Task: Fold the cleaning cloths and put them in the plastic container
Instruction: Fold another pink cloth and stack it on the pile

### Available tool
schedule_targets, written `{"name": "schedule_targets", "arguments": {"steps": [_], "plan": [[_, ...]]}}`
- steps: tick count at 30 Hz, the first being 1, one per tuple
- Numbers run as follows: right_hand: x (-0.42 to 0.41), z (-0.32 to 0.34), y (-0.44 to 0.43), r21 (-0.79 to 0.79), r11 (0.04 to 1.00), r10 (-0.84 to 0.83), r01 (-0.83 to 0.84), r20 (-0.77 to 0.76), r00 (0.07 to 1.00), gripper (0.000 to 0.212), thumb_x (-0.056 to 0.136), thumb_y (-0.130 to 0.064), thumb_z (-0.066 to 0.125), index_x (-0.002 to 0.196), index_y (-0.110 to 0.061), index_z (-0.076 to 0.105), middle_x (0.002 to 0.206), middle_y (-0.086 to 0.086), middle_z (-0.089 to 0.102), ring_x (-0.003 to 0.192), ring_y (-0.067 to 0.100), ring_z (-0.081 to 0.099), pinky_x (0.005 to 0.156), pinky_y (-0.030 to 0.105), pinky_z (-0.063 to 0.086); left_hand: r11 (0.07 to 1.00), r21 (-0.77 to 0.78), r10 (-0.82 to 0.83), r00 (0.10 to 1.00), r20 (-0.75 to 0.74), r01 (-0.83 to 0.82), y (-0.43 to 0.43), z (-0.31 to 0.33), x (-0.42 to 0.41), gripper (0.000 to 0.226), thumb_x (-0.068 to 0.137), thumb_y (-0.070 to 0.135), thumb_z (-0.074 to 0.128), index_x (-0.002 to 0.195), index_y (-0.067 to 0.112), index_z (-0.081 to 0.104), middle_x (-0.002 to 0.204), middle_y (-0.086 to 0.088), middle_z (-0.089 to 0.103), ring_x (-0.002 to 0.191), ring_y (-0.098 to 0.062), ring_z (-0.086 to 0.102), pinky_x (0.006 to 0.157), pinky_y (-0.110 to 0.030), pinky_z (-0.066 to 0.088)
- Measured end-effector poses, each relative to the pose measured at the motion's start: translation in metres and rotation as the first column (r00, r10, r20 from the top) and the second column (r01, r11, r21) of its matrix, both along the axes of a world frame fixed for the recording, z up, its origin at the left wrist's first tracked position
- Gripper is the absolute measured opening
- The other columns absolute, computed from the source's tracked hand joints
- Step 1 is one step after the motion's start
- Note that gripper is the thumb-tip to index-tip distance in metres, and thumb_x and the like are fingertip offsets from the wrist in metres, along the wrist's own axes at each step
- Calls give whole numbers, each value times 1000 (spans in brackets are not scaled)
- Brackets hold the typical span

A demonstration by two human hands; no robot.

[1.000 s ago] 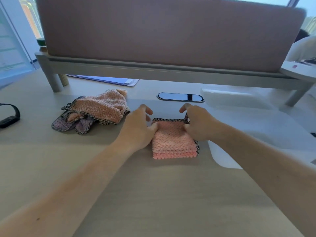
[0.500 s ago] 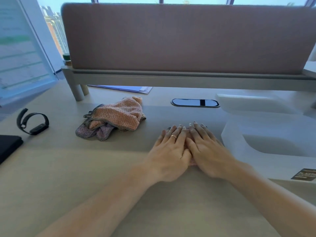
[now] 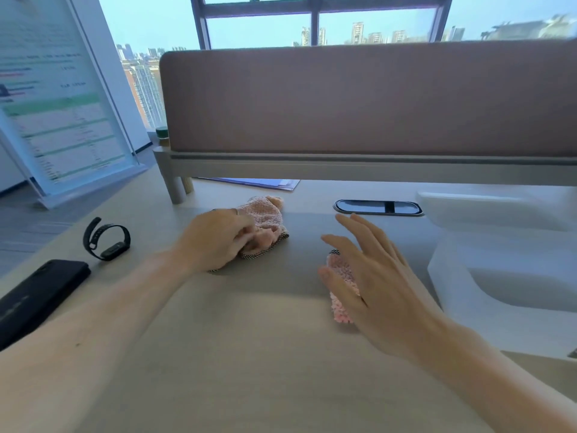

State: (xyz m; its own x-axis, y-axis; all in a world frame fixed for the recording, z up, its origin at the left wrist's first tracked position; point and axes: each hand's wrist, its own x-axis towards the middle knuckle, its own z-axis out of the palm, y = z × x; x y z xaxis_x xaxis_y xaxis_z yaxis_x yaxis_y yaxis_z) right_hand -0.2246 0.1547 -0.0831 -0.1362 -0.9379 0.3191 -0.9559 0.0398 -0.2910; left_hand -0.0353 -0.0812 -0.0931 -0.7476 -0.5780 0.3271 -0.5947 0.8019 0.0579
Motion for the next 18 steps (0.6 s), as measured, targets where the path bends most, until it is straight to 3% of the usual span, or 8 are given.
{"name": "schedule_targets", "arguments": {"steps": [2,4,7,10,13,15,18], "plan": [[5,16,-9,-31,1000,1,3,126,992,63,95,-66,29,146,-34,46,161,-17,28,150,3,17,122,25,18,997,79,28,929,-368,1,7,24,-3,19,98,29,56,83,24,66,77,8,67,75,-11,66,72,-24,50],[11,38,-24,-105,994,18,11,274,962,61,92,-62,51,146,-33,46,152,-19,40,141,3,35,110,22,30,997,83,44,816,-576,5,26,66,-9,18,102,25,55,87,21,64,76,10,67,71,2,62,66,-14,44],[22,80,-49,-247,967,156,-56,405,901,75,81,-55,75,144,-29,45,143,-11,56,128,7,55,106,30,45,989,37,-105,848,-520,145,64,122,-13,20,107,31,45,93,23,55,76,-2,64,69,-14,61,64,-29,47],[27,108,-53,-252,954,266,-165,446,855,45,77,-36,80,117,-25,61,105,-6,74,96,13,71,88,45,58,951,124,-194,857,-478,285,99,146,-11,20,106,34,47,91,26,57,71,6,64,61,-8,58,58,-24,45],[24,111,-38,-240,951,289,-194,468,835,10,87,-19,69,96,-20,70,89,2,78,84,28,75,77,53,60,889,301,-184,871,-456,346,113,150,-1,15,99,37,62,91,25,62,56,9,54,48,-11,42,49,-21,37],[16,107,-22,-196,961,266,-193,478,837,10,95,-16,64,92,-20,73,84,4,79,77,26,76,78,51,61,849,389,-193,896,-401,357,113,151,12,17,89,36,76,93,25,65,59,8,53,50,-8,42,50,-16,35],[-5,102,6,-46,978,205,-204,412,888,15,99,-15,62,88,-19,73,75,15,74,57,25,58,60,43,54,810,513,-160,948,-273,285,109,146,33,21,81,28,84,96,23,71,79,-1,68,57,-3,57,53,-7,41]]}}
